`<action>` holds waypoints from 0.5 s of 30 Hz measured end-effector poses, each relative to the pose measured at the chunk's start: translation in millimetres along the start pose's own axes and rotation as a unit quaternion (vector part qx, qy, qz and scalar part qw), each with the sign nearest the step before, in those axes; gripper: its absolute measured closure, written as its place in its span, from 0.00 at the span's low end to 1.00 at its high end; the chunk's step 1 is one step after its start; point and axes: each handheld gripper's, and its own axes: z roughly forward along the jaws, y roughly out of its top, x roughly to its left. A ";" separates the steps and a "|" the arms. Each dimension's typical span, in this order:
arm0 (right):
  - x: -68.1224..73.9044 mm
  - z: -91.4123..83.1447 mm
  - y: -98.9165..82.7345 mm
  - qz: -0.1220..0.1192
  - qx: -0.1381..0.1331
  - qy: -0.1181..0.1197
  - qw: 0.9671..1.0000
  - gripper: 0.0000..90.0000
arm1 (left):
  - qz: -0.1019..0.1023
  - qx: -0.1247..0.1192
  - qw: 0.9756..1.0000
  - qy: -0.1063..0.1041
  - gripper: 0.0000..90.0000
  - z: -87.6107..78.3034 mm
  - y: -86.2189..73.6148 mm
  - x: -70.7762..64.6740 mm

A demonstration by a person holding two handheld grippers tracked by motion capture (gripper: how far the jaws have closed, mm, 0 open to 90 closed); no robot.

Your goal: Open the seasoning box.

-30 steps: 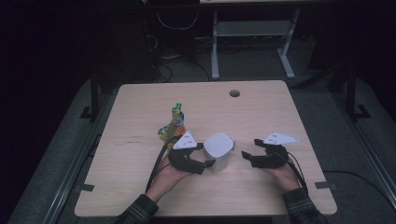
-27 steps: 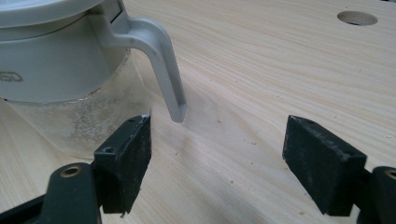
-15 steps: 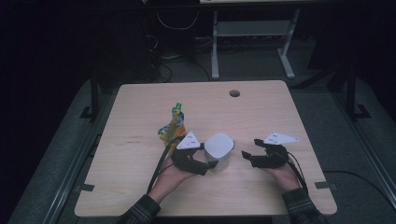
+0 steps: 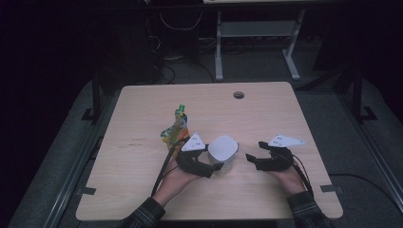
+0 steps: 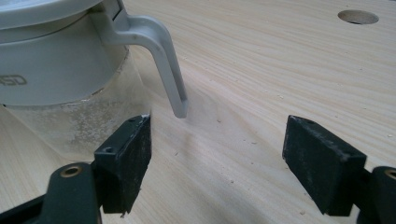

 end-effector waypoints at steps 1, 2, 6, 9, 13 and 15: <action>-0.1 0.0 0.0 -0.001 0.000 0.000 1.000 0.26 | 0.000 0.000 1.000 0.000 0.20 -0.1 0.3 0.0; -0.1 -0.1 0.0 0.000 0.000 0.000 1.000 0.26 | 0.000 0.000 1.000 -0.001 0.20 -0.3 0.4 0.1; -0.1 0.0 -0.1 0.000 0.000 0.000 1.000 0.26 | 0.000 0.000 1.000 0.000 0.20 -0.5 0.9 -0.2; -0.2 -0.1 -0.1 -0.001 0.000 -0.001 1.000 0.26 | 0.000 0.001 1.000 0.001 0.20 -0.8 1.2 -0.2; -0.2 -0.2 -0.1 0.000 0.000 -0.001 1.000 0.26 | -0.002 -0.003 1.000 -0.001 0.21 -2.3 2.1 -0.1; -0.1 0.0 -0.1 -0.001 0.000 -0.001 1.000 0.26 | -0.003 -0.009 1.000 -0.002 0.22 -4.3 3.8 0.1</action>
